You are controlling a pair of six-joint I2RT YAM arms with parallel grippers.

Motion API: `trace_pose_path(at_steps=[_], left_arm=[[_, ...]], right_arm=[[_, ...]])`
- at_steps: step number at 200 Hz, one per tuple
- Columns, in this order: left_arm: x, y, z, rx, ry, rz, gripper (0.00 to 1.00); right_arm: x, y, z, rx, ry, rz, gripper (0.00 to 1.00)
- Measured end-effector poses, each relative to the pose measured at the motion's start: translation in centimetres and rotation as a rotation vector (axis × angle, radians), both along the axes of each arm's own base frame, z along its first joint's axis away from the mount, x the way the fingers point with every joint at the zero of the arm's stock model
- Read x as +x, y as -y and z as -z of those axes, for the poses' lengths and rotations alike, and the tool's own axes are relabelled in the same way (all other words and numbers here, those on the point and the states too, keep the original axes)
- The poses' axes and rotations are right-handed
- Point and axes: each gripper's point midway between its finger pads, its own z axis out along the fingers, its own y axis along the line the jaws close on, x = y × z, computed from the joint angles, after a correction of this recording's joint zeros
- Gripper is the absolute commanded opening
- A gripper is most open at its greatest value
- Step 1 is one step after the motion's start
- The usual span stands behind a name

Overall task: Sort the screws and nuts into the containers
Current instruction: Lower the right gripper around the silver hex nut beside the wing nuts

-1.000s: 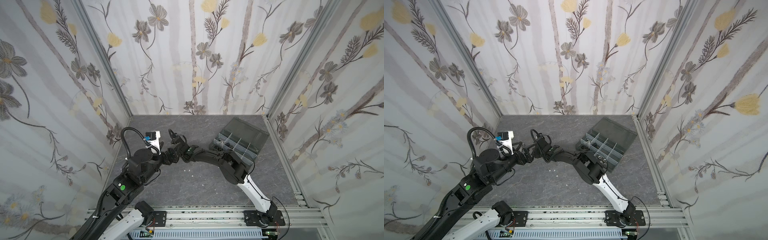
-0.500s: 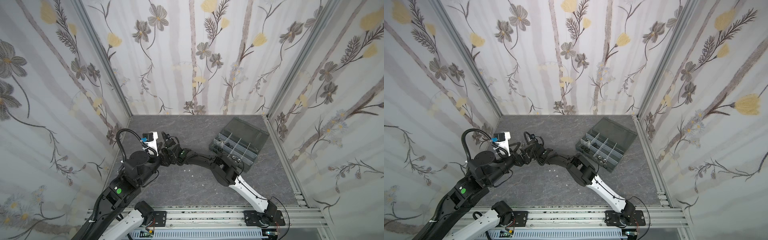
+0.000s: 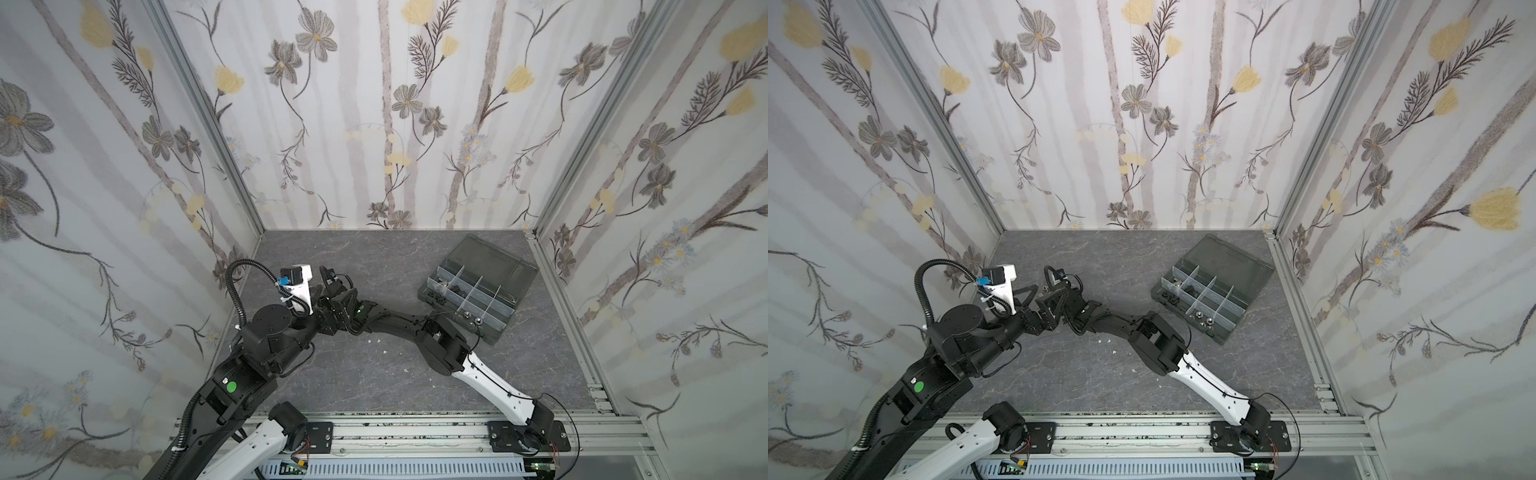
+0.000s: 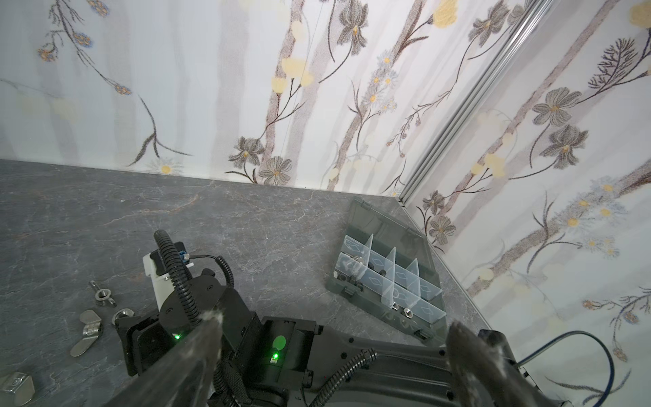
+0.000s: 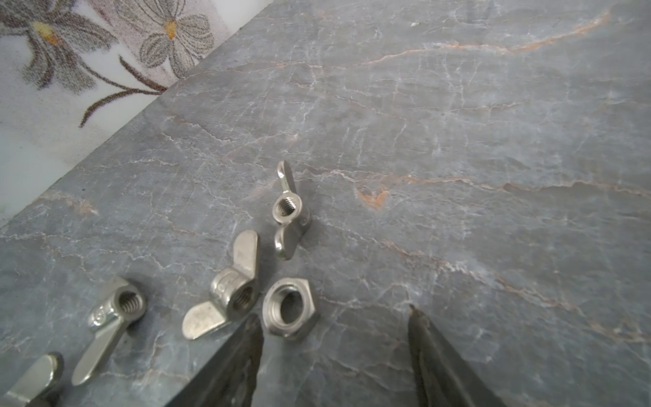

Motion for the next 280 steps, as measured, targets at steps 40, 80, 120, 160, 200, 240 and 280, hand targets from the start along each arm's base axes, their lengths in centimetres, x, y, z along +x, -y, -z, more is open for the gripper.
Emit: trace_pose_path(at_steps=[40,80,120,160,200,240,280], left_arm=[[-0.2,-0.2,0.2,0.002,-0.009,0.000,1.00],[-0.6,-0.4,0.1,0.004,-0.011,0.003,1.00],[-0.9,-0.6,0.3,0.007,-0.016,0.002,1.00],[-0.9,-0.7,0.5,0.010,-0.020,0.002,1.00],[-1.0,-0.7,0.6,0.012,-0.021,0.001,1.00],[-0.9,-0.8,1.0,0.034,-0.028,-0.004,1.00],[-0.7,-0.8,1.1,0.038,-0.032,-0.009,1.00]], right_arm=[[0.1,-0.6,0.2,0.005,0.063,0.014,0.63],[0.1,-1.3,0.4,-0.008,0.123,0.021,0.56],[-0.1,-1.4,0.4,-0.020,0.136,0.020,0.47],[0.1,-1.1,0.3,-0.030,0.140,0.039,0.37],[0.4,-0.8,0.4,-0.019,0.128,0.055,0.40],[0.9,-0.9,0.2,0.046,0.102,0.080,0.56],[1.6,-1.0,-0.1,0.108,0.088,0.132,0.48]])
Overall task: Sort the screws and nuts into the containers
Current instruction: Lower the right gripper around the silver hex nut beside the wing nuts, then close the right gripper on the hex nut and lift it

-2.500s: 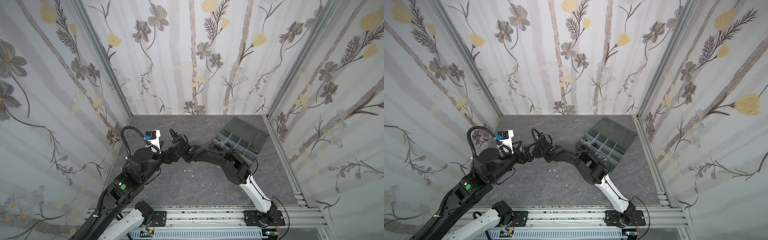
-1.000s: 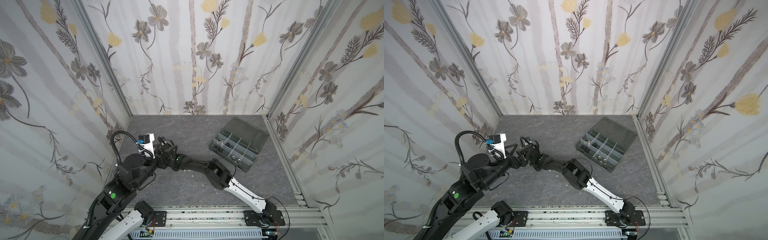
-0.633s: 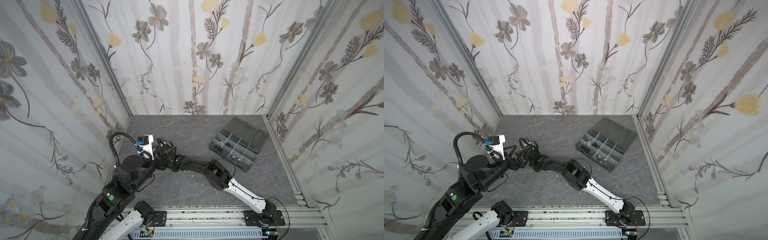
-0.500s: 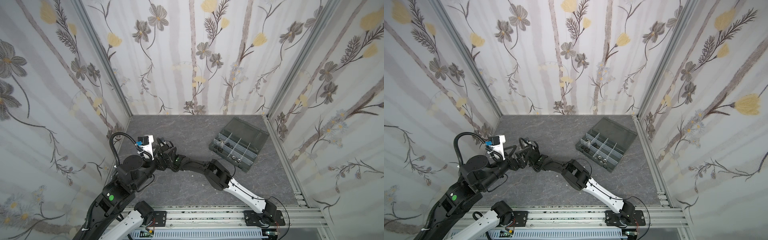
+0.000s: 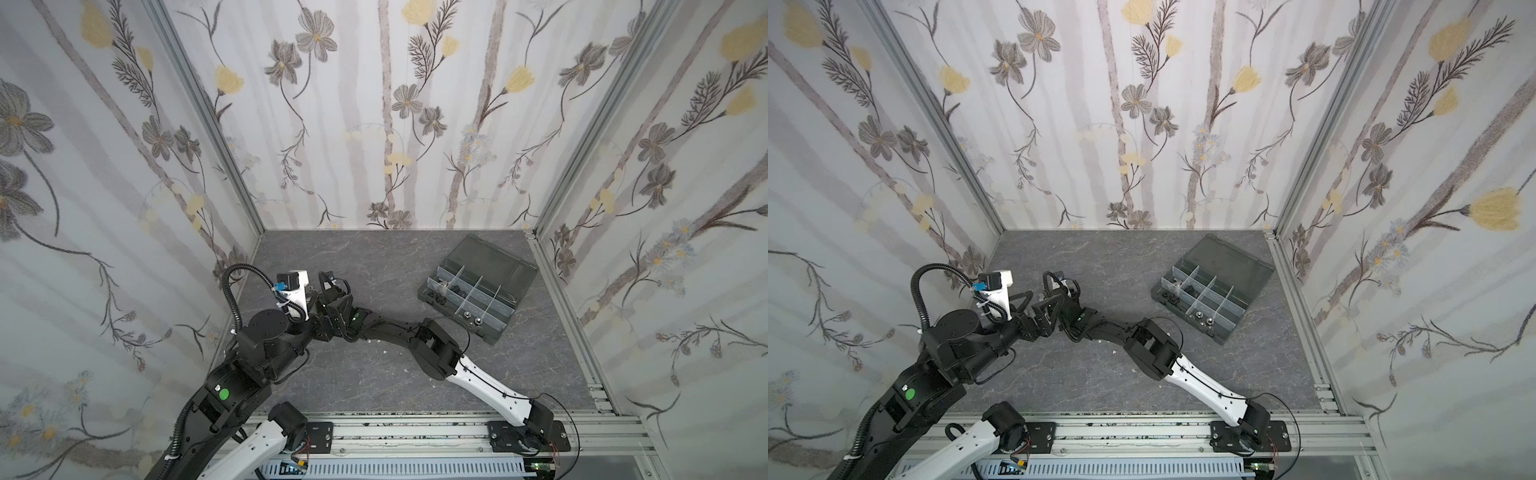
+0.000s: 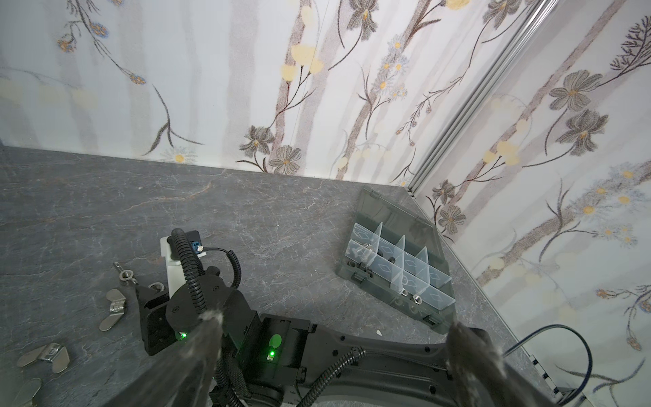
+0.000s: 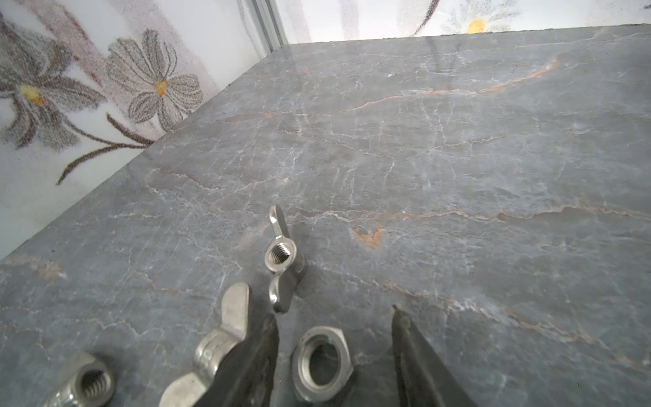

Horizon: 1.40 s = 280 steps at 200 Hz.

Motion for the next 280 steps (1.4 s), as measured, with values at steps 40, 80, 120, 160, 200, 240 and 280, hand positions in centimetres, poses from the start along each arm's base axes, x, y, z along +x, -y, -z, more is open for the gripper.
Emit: trace_pose_path(at_steps=[40,80,120,160,200,240,280], left_arm=[[-0.1,-0.1,-0.1,-0.002,0.003,0.000,1.00],[-0.3,-0.2,0.3,-0.004,-0.003,-0.001,1.00],[-0.8,-0.6,0.1,-0.019,0.002,-0.003,1.00],[-1.1,-0.8,0.0,-0.030,-0.001,-0.007,1.00],[-1.2,-1.1,0.1,-0.033,-0.006,-0.013,1.00],[-1.2,-1.3,0.1,-0.035,-0.004,-0.027,1.00],[-1.1,-1.7,-0.8,-0.048,0.004,-0.047,1.00]], right_arm=[[-0.3,-0.4,-0.2,0.007,0.014,0.024,0.45],[-0.2,-0.2,0.0,-0.009,0.019,0.051,0.37],[-0.1,0.3,0.4,-0.034,0.018,0.076,0.31],[0.1,1.0,0.5,-0.065,0.019,0.111,0.26],[0.5,1.8,0.5,-0.082,0.008,0.135,0.21],[0.6,4.3,0.6,-0.111,-0.029,0.146,0.12],[0.0,7.4,0.4,-0.102,-0.068,0.120,0.09]])
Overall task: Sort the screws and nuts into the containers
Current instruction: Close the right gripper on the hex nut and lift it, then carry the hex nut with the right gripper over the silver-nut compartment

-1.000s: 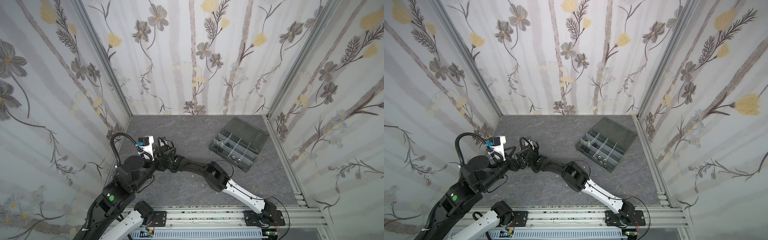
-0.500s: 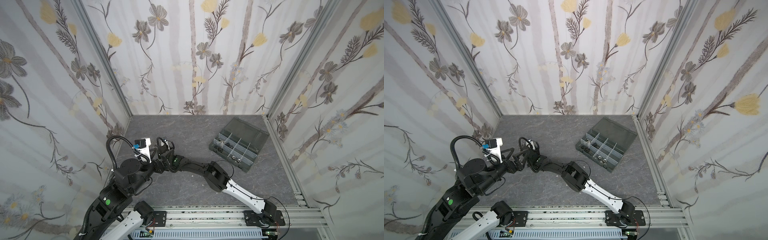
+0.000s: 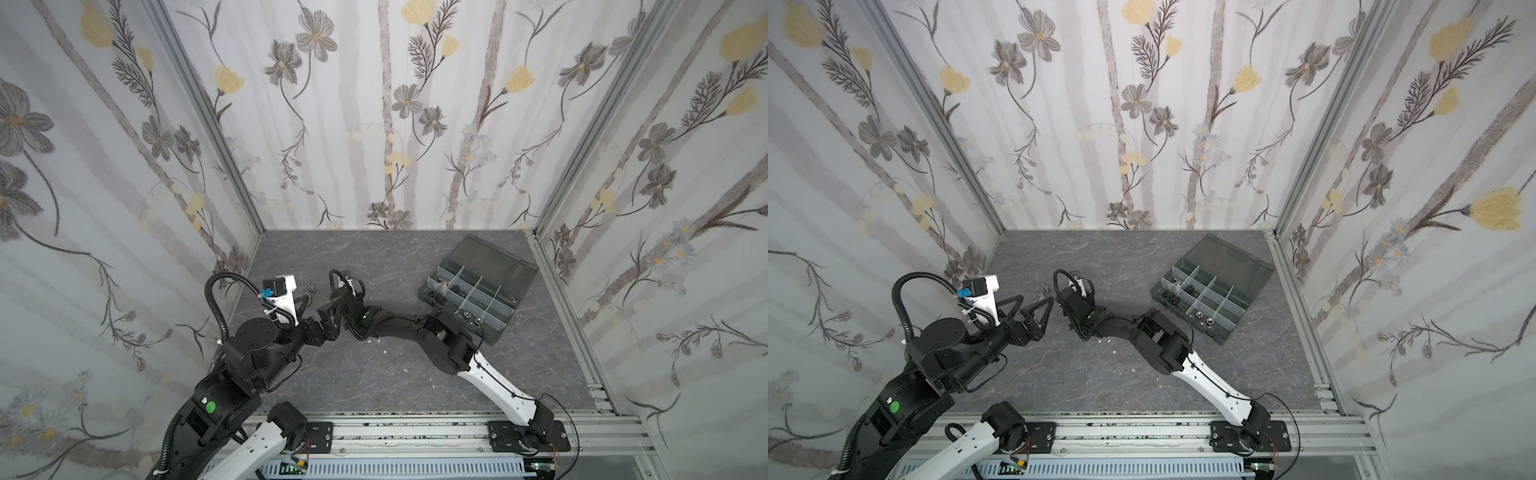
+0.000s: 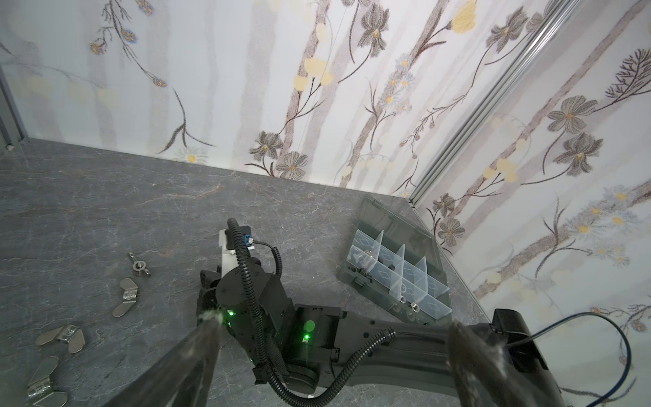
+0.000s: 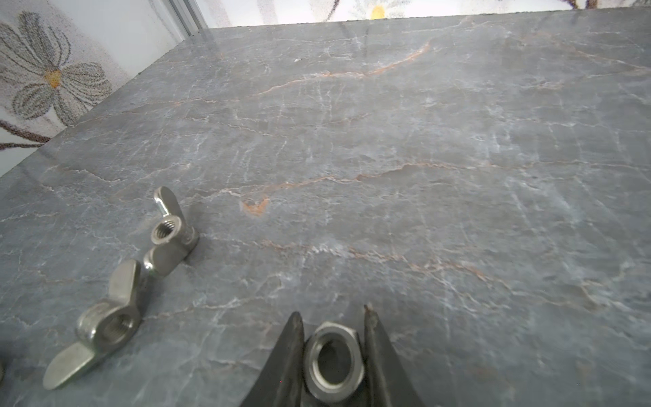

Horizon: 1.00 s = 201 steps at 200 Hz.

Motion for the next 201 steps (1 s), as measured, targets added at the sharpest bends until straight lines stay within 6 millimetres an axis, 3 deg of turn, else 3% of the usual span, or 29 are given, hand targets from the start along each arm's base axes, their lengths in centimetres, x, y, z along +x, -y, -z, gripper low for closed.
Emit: trace_pose_path(at_steps=[57,130,201], left_arm=[[0.5,0.1,0.2,0.006,-0.013,-0.013,1.00],[2.1,1.8,1.1,-0.005,-0.065,-0.004,1.00],[3.9,4.5,5.1,0.028,-0.164,0.049,1.00]], right_arm=[[-1.6,3.1,-0.8,0.030,-0.059,-0.056,0.08],[-3.6,8.6,-6.4,0.156,-0.065,-0.084,0.07],[-6.2,17.2,-10.6,0.196,-0.060,-0.049,0.07]])
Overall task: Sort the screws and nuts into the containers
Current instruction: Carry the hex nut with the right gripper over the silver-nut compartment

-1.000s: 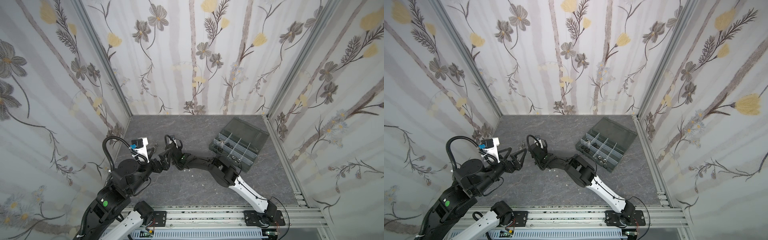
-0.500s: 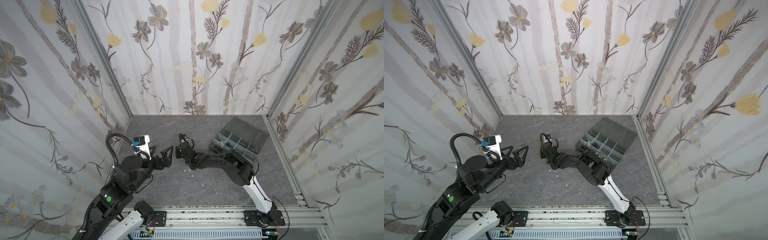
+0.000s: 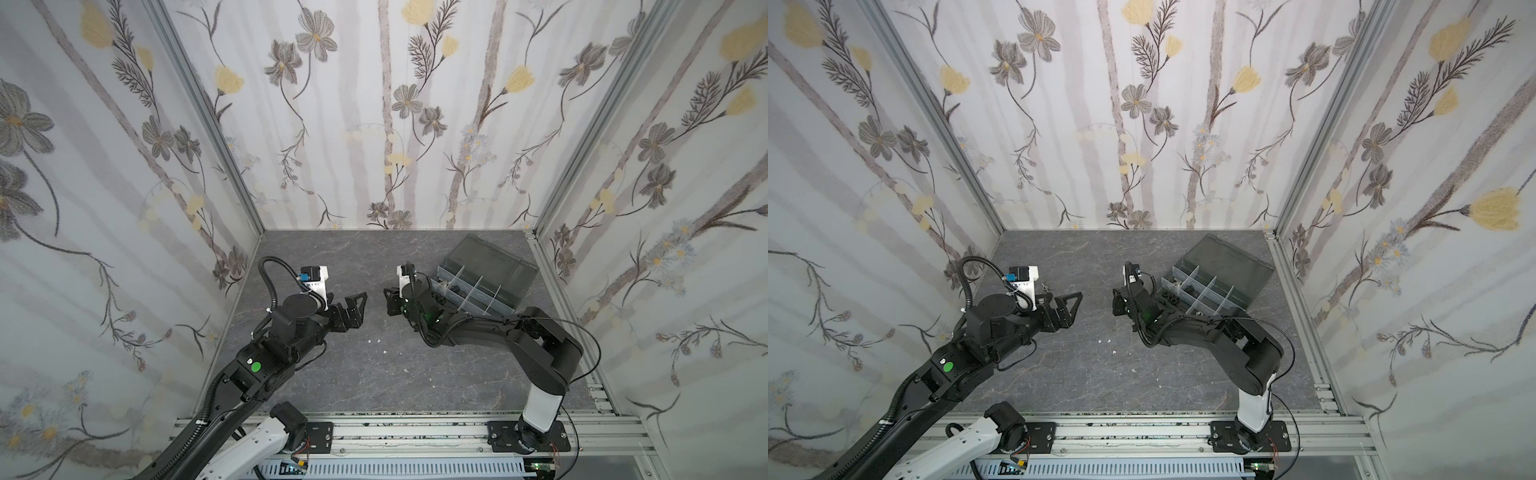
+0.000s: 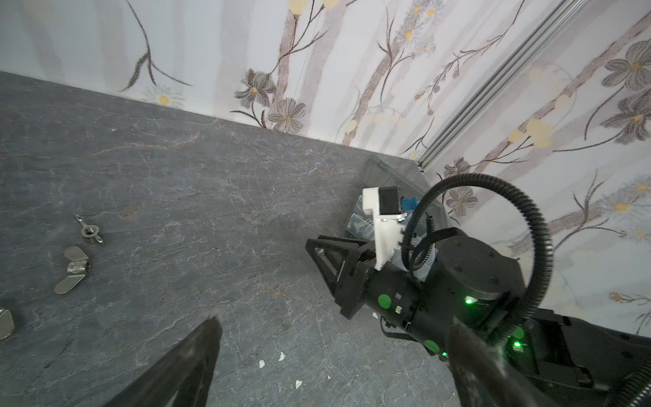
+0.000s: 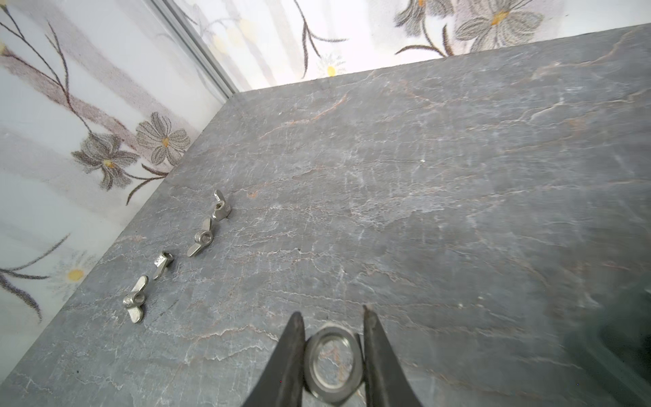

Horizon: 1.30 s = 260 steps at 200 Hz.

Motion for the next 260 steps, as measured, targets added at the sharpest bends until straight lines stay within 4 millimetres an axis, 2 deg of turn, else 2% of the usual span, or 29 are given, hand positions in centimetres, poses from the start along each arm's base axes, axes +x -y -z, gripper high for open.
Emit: trace_pose_path(at_steps=[42,58,110,142,182,205,233,260], left_arm=[[0.9,0.7,0.9,0.014,-0.023,-0.001,1.00],[1.3,1.0,1.3,0.021,-0.031,-0.001,1.00],[2.0,1.4,4.1,0.054,-0.089,-0.011,1.00],[2.3,1.7,6.2,0.087,-0.138,-0.011,1.00],[2.5,2.2,10.4,0.148,-0.241,-0.001,1.00],[2.9,2.6,11.5,0.154,-0.268,-0.002,1.00],[3.3,3.2,12.5,0.157,-0.290,0.008,1.00],[3.7,3.4,13.2,0.171,-0.311,0.005,1.00]], right_arm=[[-0.7,6.7,-1.3,0.011,-0.020,0.056,0.07],[-1.1,8.6,-2.0,0.025,-0.016,0.069,0.07],[-2.6,14.7,-1.0,0.019,-0.064,0.131,0.08],[-3.3,17.7,0.0,0.018,-0.101,0.160,0.08],[-4.1,21.2,1.9,0.009,-0.148,0.217,0.08],[-4.4,23.1,3.2,0.008,-0.190,0.250,0.09],[-4.6,24.6,4.3,0.021,-0.233,0.273,0.10],[-4.7,24.8,5.2,0.034,-0.269,0.262,0.13]])
